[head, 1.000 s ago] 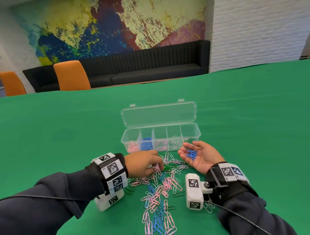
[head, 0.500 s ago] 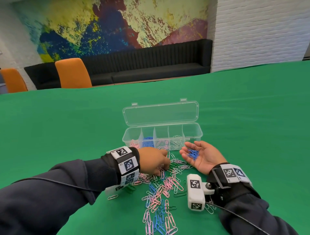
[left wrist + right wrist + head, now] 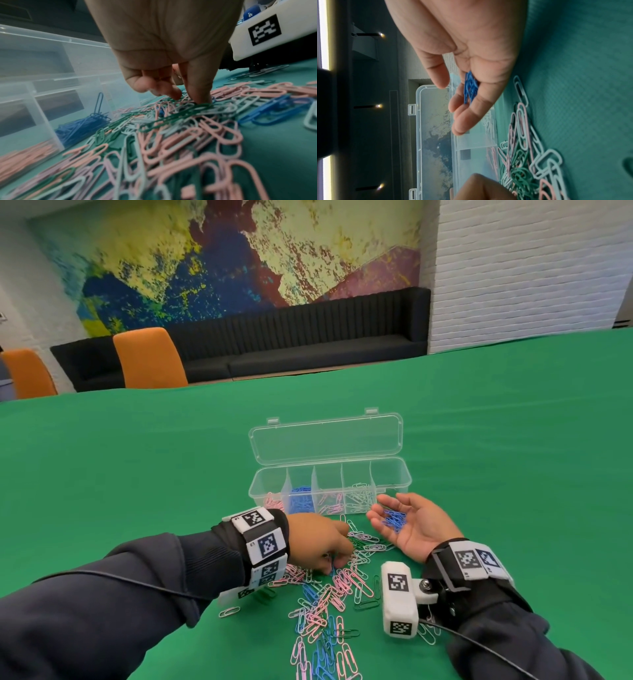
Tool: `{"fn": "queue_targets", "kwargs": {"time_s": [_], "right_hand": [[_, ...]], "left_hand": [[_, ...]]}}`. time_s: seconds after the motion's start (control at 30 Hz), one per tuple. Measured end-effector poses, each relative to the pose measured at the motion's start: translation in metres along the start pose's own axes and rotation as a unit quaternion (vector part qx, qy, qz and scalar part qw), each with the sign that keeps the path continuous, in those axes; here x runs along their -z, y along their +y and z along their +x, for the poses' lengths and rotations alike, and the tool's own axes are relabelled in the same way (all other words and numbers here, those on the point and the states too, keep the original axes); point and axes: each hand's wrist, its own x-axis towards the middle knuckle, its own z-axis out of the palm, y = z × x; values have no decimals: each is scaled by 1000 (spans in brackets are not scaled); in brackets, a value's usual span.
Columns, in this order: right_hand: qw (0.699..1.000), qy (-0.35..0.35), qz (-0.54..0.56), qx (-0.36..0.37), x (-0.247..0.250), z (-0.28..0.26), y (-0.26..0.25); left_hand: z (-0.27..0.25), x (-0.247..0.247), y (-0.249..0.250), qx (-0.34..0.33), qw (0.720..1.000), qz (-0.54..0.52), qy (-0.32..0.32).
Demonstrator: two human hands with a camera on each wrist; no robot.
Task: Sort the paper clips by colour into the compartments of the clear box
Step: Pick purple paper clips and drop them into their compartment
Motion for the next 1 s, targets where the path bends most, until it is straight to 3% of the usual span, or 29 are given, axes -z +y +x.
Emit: {"fn": "queue_targets", "kwargs": {"time_s": [0.67,0.83,1.0], "right_hand": [[1000,-3,-7,4,-3,-2,0],[1000,-2,-12,-4,-3,-1,0],[1000,1,-20,-22,-5,-1,2]], "left_hand": [[-1,-6,-4,3,997,-56,53],[-3,7,-8,18,977,-167,130],[1,15,-4,50,921,-289,256]]}}
